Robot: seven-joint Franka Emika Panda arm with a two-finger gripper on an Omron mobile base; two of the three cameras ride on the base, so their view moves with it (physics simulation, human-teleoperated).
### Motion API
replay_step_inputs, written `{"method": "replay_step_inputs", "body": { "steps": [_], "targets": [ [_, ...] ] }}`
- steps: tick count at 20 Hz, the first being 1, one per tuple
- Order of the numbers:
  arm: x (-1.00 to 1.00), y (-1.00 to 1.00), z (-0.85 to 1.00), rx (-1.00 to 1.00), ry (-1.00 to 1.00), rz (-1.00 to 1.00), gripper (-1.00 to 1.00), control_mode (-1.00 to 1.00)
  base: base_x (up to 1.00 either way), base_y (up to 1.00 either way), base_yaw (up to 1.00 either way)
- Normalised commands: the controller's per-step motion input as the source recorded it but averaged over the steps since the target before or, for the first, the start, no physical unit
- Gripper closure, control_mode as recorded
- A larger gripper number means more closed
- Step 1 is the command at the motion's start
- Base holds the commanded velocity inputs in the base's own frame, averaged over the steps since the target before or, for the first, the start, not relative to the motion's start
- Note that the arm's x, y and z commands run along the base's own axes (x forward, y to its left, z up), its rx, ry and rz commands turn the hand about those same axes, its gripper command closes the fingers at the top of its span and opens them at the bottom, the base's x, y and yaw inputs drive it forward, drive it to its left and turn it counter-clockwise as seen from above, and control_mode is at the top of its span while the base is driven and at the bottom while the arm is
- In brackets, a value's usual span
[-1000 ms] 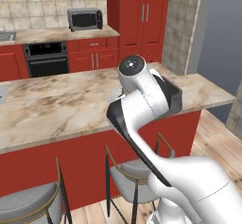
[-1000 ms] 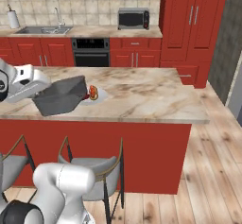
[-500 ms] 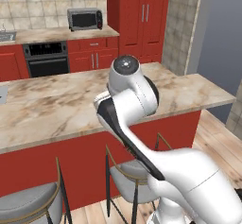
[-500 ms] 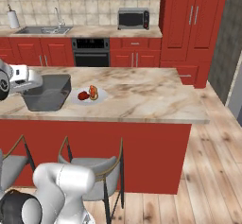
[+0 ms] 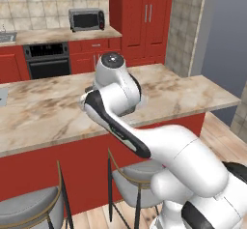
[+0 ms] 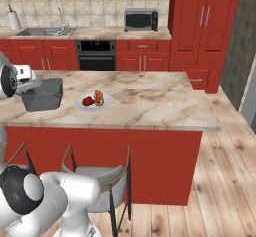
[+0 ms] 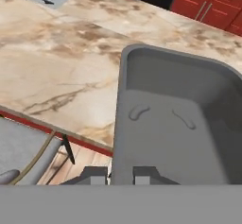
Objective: Retrieve the tupperware and aluminum foil from the cabinet and place them on the dining counter near the plate with bell pepper and hot dog to prepare for storing leftovers.
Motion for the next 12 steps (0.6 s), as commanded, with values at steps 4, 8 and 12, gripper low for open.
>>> {"method": "replay_step_inputs", "body": {
  "steps": [4,8,12],
  "targets": [
    [0.73,0.47,-0.27,-0.03,0.05,0.04,1.00,-1.00,0.00,0.00,0.00],
    [0.64,0.38,-0.35,-0.04,0.00,0.00,1.00,-1.00,0.00,0.00,0.00],
    [0.63,0.29,-0.45,-0.03,0.00,0.00,1.00,-1.00,0.00,0.00,0.00]
  ]
}}
